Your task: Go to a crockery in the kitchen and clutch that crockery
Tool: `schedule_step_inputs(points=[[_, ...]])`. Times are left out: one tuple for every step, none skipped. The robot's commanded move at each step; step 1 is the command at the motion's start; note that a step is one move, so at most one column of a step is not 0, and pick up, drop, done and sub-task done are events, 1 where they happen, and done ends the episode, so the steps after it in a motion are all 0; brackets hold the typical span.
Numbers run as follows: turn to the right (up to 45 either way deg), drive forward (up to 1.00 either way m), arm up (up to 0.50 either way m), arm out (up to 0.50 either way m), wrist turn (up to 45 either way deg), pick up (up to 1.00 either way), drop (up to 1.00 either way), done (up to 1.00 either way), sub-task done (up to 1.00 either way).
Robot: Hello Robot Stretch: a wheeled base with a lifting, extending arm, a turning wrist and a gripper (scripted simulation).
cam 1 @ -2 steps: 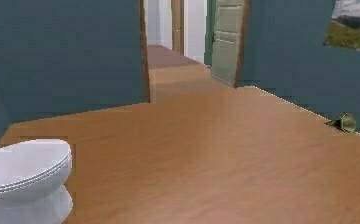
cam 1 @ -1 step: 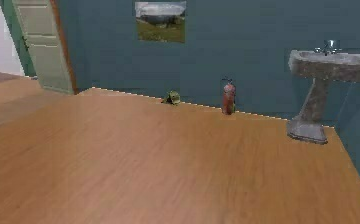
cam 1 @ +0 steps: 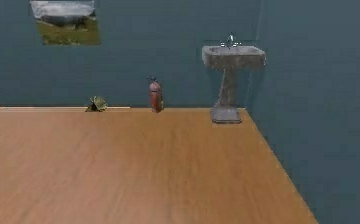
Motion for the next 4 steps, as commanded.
schedule_step_inputs(points=[[0.0,0.25,0.0,0.0,0.0,0.0,0.0,0.0,0.0],[-45.0,0.0,0.0,0.0,0.0,0.0,0.0,0.0,0.0],[-21.0,0.0,0.0,0.0,0.0,0.0,0.0,0.0,0.0],[0.0,1.0,0.0,0.0,0.0,0.0,0.0,0.0,0.0]])
